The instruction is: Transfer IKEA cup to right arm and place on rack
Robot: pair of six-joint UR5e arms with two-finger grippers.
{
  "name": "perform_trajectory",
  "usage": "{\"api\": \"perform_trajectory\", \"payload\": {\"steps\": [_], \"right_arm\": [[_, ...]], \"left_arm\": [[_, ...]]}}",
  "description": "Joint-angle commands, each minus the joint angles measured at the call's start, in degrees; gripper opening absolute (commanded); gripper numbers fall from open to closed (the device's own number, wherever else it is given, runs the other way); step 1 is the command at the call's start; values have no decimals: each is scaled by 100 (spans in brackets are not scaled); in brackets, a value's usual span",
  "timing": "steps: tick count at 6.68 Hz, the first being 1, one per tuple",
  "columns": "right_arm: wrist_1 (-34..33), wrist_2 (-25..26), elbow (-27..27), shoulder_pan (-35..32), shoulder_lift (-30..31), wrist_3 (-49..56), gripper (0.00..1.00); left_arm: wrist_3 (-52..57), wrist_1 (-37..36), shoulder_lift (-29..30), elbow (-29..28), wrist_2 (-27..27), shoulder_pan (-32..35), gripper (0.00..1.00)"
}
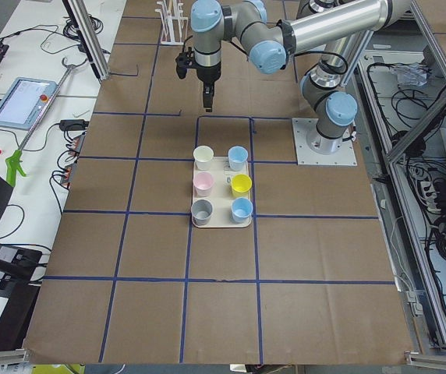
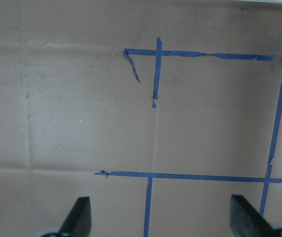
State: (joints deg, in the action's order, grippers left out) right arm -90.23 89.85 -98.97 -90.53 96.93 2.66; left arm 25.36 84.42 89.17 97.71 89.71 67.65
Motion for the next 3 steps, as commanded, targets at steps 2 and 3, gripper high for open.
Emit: {"api": "perform_trajectory", "payload": {"steps": [2,3], "right_arm": [[-12,-73,1,0,27,-3,100],[-343,-308,-34,-9,-68,-3,100]], "left_arm": [[56,-1029,461,474,3,-84,100],[153,-1416,522,790,-6,-268,100]]}}
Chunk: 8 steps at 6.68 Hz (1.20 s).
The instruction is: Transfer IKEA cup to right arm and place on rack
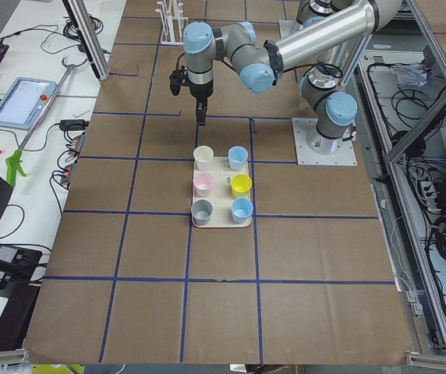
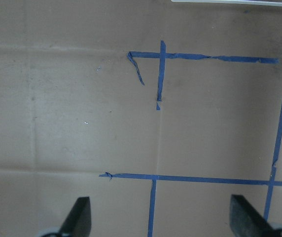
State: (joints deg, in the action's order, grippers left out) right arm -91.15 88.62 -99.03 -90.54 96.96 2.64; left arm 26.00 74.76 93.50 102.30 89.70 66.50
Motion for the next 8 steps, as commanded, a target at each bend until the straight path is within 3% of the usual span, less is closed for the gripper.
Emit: {"api": "perform_trajectory", "payload": {"steps": [1,3,5,6,8], "right_arm": [[-932,-614,-159,2,-133,-9,100],[-2375,-1870,-432,2,-247,-288,100],[-3631,-2697,-695,2,-248,-1577,100],[-4447,-2901,-949,-7,-239,-2018,100],[-6239,-3165,-1642,-24,-187,-3867,100]], "left_arm": [[185,-819,133,595,4,-250,100],[160,-1784,509,1080,-5,-260,100],[151,-2489,923,1379,-5,-251,100],[142,-2501,977,1406,-5,-242,100],[160,-2510,978,1407,4,-242,99]]}}
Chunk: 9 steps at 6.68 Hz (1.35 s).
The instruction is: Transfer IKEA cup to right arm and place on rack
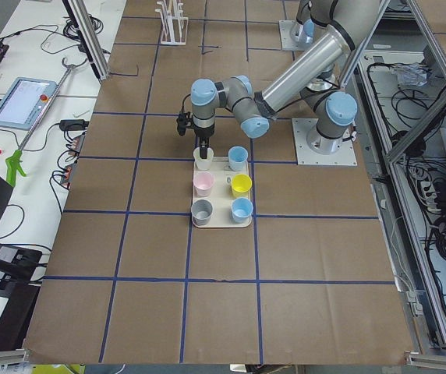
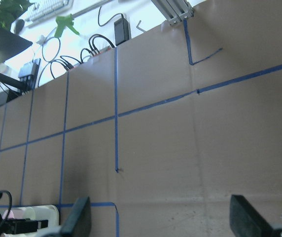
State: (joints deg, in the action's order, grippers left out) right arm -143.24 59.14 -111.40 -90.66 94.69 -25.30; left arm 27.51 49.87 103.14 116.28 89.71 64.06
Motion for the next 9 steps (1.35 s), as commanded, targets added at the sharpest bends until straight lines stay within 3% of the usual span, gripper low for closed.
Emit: {"api": "perform_trajectory", "payload": {"steps": [1,2,3,4,5,7,8,9], "right_arm": [[-2136,-654,-835,-13,-12,-1796,100],[-2852,-702,-1213,-13,-4,-2299,100],[-3381,-702,-1408,-22,-12,-2548,100],[-3595,-702,-1489,-13,-117,-2872,99],[-4276,-702,-1533,-22,-388,-3128,99],[-5665,-615,-1595,-92,-951,-4178,100],[-6194,-458,-1725,-188,-1040,-4872,100],[-6495,-117,-2023,-267,-1015,-5036,100]], "left_arm": [[44,-21,22,-9,3,-8,76],[44,-13,13,-44,38,-8,35],[44,-13,5,-61,38,-8,13],[44,-21,-22,-88,21,-8,4],[44,5,-100,-97,20,-8,0],[36,275,-581,-176,-6,45,0],[36,826,-845,-428,-6,71,0],[27,1692,-944,-1031,3,80,0]]}}
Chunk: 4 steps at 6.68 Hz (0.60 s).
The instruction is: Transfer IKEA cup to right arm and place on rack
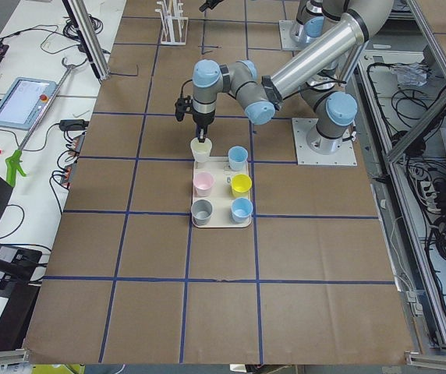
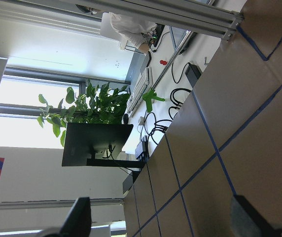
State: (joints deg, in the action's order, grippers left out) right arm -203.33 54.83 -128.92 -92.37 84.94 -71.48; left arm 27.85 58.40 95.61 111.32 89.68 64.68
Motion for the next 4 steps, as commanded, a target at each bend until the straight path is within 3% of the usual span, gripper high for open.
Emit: {"api": "perform_trajectory", "payload": {"steps": [1,3,4], "right_arm": [[-550,353,-404,-106,13,-489,100],[-908,660,-606,-115,66,-639,100],[-1076,670,-886,-115,223,-657,100]], "left_arm": [[-34,1727,-44,-1402,-29,45,0],[-16,2428,412,-2663,-55,369,0],[10,2378,388,-2772,-360,431,0]]}}
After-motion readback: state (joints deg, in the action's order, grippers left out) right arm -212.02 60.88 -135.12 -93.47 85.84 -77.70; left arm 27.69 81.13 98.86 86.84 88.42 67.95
